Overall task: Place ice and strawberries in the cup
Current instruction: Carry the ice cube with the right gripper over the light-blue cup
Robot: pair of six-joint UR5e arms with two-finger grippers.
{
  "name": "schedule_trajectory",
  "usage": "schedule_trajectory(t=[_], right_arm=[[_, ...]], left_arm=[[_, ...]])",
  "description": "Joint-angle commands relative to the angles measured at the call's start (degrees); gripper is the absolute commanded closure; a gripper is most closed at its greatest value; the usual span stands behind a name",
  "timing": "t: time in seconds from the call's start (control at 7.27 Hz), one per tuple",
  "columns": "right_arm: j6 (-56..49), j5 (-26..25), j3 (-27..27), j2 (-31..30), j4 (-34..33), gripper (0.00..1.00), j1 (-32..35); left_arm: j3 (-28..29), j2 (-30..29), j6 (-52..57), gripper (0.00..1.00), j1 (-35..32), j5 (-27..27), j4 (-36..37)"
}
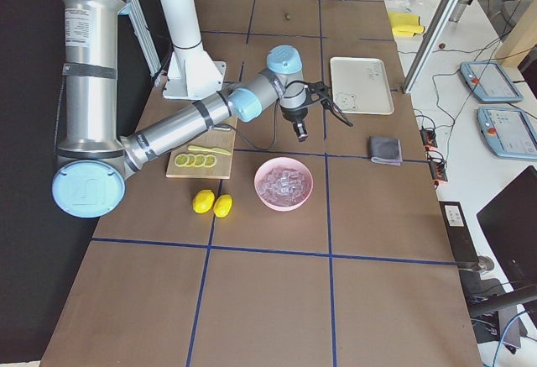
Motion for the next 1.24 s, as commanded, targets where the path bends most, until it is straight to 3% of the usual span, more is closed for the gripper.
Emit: schedule_trajectory(t=[0.0,0.28,0.41,0.83,1.1], right_arm=[[11.26,-0.59,0.82,14.77,-12.31,1.00,-6.86],[20.22,-3.46,0.04,29.10,-24.88,1.00,-17.04],[23.58,-6.97,-2.67,33.87,-26.33,1.00,-22.23],[32.65,-15.07,-16.79,48.11,-26.00,1.00,-31.66],[32.84,-16.66,-24.20,50.00,-21.46,1.00,-33.96]], left_arm=[[-0.11,0.00,0.00,0.00,-0.01,-0.04,0.00],[-0.46,0.09,-0.09,0.00,-0.01,-0.04,0.26],[-0.46,0.09,-0.09,0.00,-0.01,-0.04,0.26],[-1.42,0.44,-0.09,0.00,-0.01,-0.04,0.53],[-2.04,0.62,-0.09,0.00,-0.01,-0.04,0.61]])
